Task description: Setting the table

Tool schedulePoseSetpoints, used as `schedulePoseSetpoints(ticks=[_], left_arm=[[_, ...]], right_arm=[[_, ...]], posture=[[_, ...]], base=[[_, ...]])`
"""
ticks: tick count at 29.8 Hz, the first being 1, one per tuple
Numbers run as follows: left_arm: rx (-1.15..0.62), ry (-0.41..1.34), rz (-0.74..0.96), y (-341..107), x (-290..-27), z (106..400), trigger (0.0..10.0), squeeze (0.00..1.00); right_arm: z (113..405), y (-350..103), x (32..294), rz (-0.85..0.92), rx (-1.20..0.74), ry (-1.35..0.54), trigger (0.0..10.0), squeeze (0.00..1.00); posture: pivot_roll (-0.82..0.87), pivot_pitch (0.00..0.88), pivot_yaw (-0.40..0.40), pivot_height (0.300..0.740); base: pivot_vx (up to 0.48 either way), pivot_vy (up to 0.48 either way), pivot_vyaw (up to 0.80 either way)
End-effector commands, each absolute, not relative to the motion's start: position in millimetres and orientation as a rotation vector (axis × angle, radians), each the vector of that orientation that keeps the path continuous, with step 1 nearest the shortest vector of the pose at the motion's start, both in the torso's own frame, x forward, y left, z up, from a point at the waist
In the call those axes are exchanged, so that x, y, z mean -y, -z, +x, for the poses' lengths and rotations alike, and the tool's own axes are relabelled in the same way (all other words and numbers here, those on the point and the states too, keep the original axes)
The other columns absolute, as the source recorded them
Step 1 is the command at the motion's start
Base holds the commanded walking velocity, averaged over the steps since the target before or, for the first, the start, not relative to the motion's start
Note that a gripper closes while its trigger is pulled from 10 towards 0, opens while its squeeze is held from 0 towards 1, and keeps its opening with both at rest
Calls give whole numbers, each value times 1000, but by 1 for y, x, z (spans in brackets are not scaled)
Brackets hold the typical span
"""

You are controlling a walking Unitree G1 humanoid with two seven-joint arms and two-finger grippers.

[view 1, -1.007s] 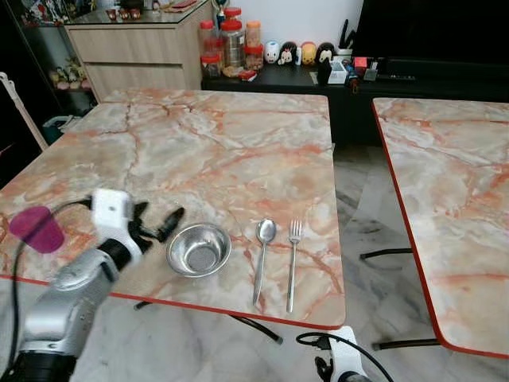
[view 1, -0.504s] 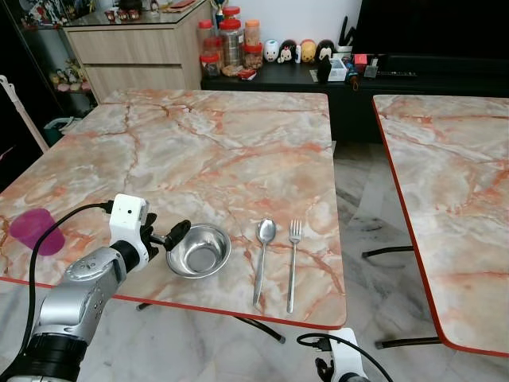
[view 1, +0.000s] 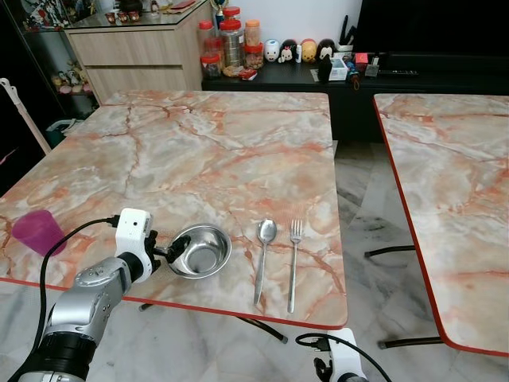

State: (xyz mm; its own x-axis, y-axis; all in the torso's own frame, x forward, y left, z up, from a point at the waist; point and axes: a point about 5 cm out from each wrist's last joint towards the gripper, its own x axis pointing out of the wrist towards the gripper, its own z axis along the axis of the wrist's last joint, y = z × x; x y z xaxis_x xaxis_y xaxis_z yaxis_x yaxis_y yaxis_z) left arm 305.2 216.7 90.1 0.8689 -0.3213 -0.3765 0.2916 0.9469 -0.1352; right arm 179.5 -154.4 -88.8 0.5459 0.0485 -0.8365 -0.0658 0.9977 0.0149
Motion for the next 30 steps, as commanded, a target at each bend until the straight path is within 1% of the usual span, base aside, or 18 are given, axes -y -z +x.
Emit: schedulePoseSetpoints(ticks=[1,12,21,22,23,24,30], left_arm=[[-427,292,-84,-89,-222,307,10000,0],[-436,302,-144,-89,-222,309,10000,0],[-463,328,-138,-87,-219,306,10000,0],[-463,324,-142,-87,-219,307,4941,0],[-463,322,-142,-87,-219,307,3373,0],[-462,320,-145,-87,-219,307,0,0],[-464,322,-149,-88,-220,307,0,0]], right_arm=[[177,90,154,-6,-995,-54,10000,0],[177,90,155,-4,-995,-50,10000,0],[177,90,156,-4,-993,-49,10000,0],[177,90,156,-4,-994,-48,10000,0],[177,90,156,-4,-994,-48,10000,0],[177,90,156,-5,-994,-48,10000,0],[177,90,157,-6,-995,-48,10000,0]], posture=[[62,0,69,740],[62,0,67,740],[57,0,67,740],[57,0,66,740],[57,0,66,740],[57,0,66,740],[58,0,66,740]], base=[[0,0,0],[0,0,0],[0,0,0],[0,0,0],[0,0,0],[0,0,0],[0,0,0]])
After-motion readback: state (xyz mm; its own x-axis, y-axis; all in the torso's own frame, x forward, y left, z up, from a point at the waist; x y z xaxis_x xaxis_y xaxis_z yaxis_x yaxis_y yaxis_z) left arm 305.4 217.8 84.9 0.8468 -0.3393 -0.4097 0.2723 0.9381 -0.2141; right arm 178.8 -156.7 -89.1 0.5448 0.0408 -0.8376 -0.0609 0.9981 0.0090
